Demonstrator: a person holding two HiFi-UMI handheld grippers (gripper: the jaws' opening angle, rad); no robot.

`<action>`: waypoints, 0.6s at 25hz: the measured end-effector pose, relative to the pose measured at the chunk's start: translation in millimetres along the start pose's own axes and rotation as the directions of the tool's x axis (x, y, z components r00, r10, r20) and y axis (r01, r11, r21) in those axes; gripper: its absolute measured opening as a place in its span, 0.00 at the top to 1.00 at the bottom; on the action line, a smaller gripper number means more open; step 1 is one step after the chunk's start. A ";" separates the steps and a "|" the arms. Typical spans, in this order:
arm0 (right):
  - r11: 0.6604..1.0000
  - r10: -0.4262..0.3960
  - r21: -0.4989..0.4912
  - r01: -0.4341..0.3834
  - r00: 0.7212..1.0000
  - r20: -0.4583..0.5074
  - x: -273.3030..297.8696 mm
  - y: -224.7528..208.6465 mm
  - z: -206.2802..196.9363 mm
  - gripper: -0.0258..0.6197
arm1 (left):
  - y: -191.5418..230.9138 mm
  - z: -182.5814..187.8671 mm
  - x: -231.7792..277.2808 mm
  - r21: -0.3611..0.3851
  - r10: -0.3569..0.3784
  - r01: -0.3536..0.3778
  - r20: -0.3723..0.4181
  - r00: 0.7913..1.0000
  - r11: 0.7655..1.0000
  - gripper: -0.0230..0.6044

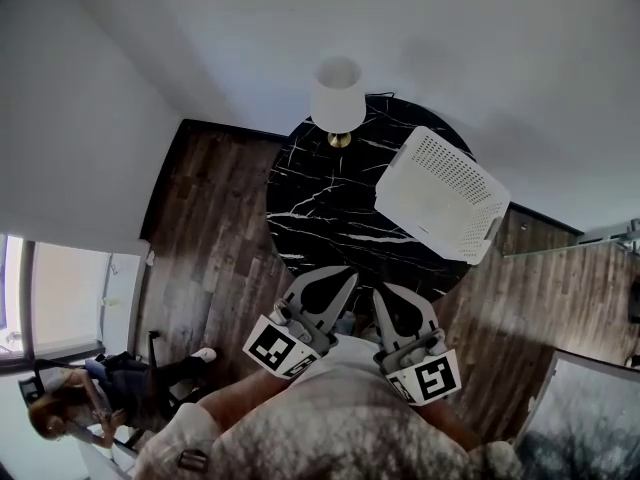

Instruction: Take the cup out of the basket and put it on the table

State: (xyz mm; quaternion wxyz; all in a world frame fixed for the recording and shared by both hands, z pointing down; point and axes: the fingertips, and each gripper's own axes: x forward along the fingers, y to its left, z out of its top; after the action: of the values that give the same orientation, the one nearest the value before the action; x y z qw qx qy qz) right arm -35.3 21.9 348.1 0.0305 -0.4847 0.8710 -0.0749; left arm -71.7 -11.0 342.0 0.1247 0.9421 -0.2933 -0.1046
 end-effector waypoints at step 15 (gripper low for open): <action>0.993 -0.108 -0.047 0.111 0.991 0.074 -45.8 -95.6 28.9 0.94 | -51.5 -17.4 89.4 0.013 -0.076 0.076 -0.034 0.997 0.997 0.95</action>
State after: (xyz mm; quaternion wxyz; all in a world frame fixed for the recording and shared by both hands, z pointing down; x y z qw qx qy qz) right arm 72.7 8.2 333.9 0.0450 -0.5346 0.8431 -0.0368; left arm 32.1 -18.7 332.2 0.1189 0.9550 -0.2559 -0.0913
